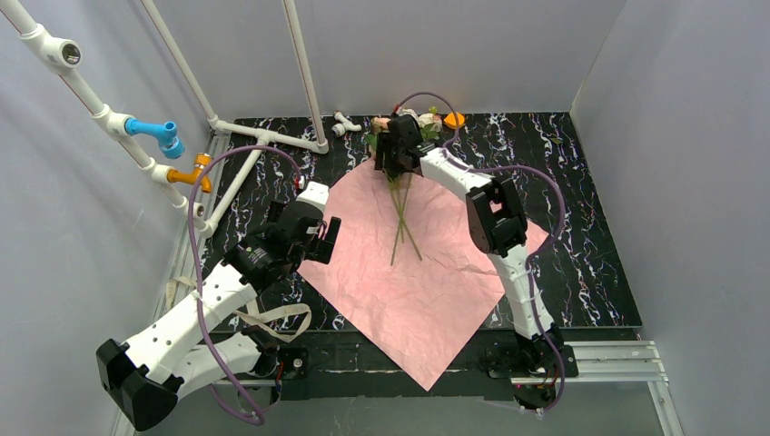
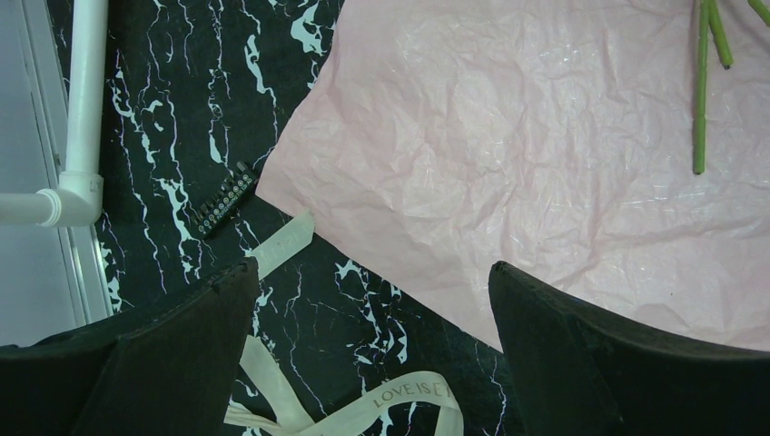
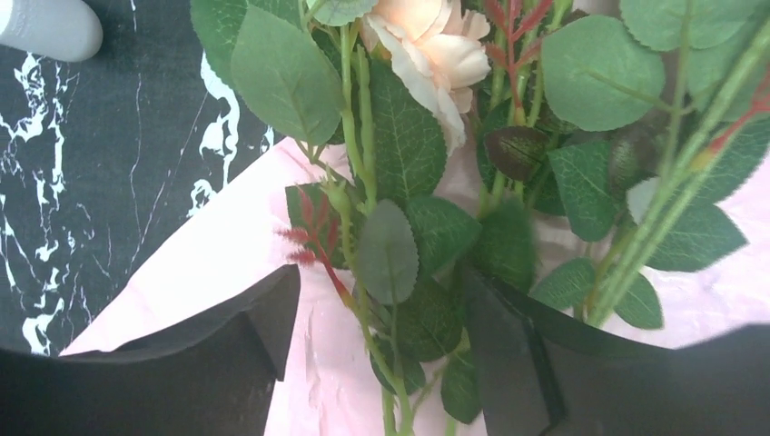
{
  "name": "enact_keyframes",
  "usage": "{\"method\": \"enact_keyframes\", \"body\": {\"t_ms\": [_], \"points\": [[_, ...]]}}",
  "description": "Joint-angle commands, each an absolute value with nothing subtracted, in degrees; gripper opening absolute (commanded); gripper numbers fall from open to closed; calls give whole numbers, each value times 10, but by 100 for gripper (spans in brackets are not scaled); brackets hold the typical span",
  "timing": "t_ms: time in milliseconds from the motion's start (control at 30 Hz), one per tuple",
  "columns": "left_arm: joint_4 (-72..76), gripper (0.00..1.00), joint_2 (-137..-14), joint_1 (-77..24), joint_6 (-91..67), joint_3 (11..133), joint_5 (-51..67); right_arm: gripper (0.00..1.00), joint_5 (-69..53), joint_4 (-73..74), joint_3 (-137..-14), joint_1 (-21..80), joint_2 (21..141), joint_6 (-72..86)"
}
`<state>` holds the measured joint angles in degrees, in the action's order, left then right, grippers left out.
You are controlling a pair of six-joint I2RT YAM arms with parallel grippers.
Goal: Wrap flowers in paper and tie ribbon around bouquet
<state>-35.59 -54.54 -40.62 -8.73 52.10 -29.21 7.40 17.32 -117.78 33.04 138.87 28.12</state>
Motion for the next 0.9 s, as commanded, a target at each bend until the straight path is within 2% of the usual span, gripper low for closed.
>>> {"method": "enact_keyframes", "body": {"t_ms": [0,100,300,633,733,867], "points": [[-352,98,-544,-404,-84,517,-296,77,88,206,-1200,330,1294,255],[-352,98,-550,-404,-85,518,-279,81,94,218,-1118,330,1216,265],[-356,98,-578,-405,-93,527,-219,91,92,206,-837,330,1011,362],[-367,98,-614,-407,-106,540,-158,88,56,299,-447,332,731,511],[-368,98,-621,-407,-109,545,-157,88,55,318,-388,332,664,524],[-369,98,-620,-407,-106,545,-165,87,40,355,-366,332,637,503]]}}
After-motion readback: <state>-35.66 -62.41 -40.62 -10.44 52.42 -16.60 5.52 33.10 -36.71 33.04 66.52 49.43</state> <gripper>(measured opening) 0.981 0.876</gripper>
